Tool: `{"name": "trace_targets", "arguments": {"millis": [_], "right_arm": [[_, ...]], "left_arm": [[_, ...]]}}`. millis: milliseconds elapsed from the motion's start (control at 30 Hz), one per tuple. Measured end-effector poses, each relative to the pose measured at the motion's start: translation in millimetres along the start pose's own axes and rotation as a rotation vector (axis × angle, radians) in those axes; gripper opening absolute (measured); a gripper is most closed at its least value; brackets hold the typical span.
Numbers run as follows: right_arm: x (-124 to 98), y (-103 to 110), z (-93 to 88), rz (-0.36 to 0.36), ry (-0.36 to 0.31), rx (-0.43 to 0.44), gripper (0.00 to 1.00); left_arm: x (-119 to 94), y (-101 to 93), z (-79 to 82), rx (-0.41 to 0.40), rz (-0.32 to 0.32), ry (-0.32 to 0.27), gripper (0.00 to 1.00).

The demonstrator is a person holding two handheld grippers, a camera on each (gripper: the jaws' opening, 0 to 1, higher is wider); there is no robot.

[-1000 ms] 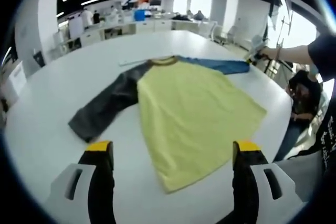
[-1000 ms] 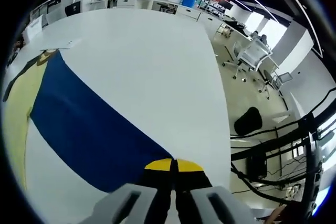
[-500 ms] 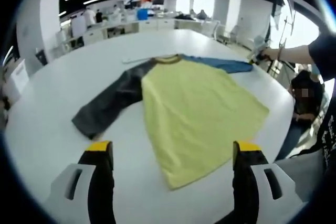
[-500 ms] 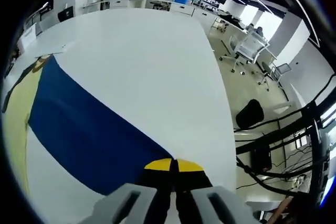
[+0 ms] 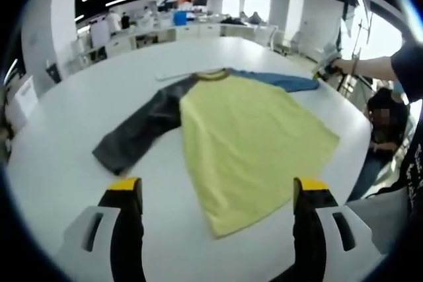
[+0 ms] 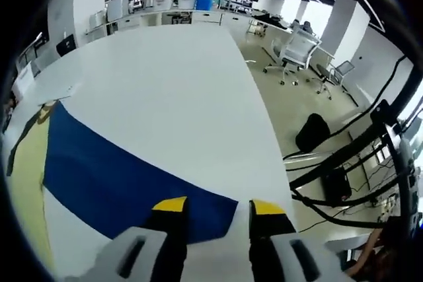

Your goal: Fold the garment on the visible template until the final outline fits inside the template.

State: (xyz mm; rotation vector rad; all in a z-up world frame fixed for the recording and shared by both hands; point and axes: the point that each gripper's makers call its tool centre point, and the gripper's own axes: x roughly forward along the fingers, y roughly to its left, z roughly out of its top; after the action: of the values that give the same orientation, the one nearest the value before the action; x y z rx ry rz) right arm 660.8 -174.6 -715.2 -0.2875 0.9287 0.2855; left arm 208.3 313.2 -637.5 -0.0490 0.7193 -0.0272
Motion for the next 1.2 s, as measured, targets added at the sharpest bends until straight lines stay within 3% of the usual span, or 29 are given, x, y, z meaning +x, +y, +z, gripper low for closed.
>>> {"name": "trace_targets", "arguments": {"millis": [133, 600, 733, 1067, 1200], "right_arm": [[-3.0, 7.5, -1.4, 0.039, 0.007, 0.040, 0.39], [-4.7, 20.9, -21.6, 0.125, 0.069, 0.143, 0.36], [-3.7, 19.1, -28.2, 0.104, 0.091, 0.144, 0.28], [-2.9, 18.5, -30.7, 0.092, 0.103, 0.180, 0.20], [-3.5, 13.4, -32.8, 0.074, 0.104, 0.190, 0.07]], "left_arm": [[-0.4, -1.2, 1.8, 0.004, -0.003, -0.004, 0.91], [-4.0, -2.9, 7.7, 0.001, -0.007, -0.019, 0.99], [-5.4, -4.0, 12.0, -0.012, -0.015, -0.041, 0.99], [-6.7, -1.6, 8.5, 0.003, -0.004, -0.020, 0.98], [-7.7, -1.7, 7.9, 0.010, -0.002, -0.016, 0.98]]}}
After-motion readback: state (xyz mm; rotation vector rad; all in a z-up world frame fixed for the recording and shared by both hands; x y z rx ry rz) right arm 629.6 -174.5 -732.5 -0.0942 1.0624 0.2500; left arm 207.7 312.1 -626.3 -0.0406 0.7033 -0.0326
